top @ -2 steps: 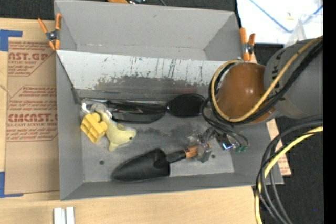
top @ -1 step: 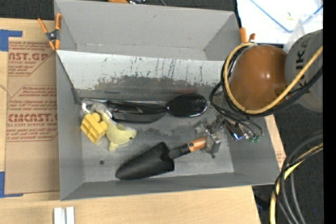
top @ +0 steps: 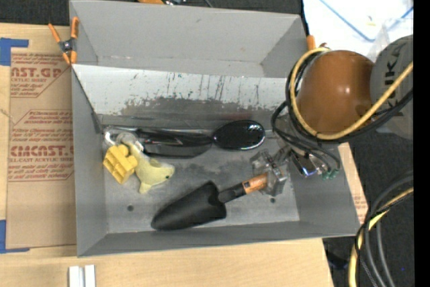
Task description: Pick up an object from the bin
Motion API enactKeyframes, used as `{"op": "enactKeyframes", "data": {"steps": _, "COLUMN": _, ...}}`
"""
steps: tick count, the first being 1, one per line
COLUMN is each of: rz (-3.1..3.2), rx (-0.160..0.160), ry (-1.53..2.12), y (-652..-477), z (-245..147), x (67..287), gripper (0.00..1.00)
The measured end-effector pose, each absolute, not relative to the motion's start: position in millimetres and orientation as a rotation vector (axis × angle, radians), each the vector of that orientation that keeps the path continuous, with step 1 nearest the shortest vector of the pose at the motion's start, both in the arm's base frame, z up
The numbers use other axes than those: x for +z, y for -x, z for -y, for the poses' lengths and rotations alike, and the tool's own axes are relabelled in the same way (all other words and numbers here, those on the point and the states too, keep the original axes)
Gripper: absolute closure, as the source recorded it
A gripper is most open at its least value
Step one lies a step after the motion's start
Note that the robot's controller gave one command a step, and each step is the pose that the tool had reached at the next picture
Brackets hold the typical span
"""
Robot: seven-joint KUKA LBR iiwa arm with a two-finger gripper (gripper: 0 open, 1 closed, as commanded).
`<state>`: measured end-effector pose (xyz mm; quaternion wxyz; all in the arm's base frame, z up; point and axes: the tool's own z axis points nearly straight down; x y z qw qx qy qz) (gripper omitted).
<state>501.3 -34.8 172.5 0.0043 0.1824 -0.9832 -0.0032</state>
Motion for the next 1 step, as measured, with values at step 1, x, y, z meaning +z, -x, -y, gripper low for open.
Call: {"op": "enactKeyframes", "data": {"steps": 1, "rz": 2.975, "rx": -0.007, "ry": -1.021, "y": -487.1, "z": 15.6, "x": 211.4, "gripper": 1.0}}
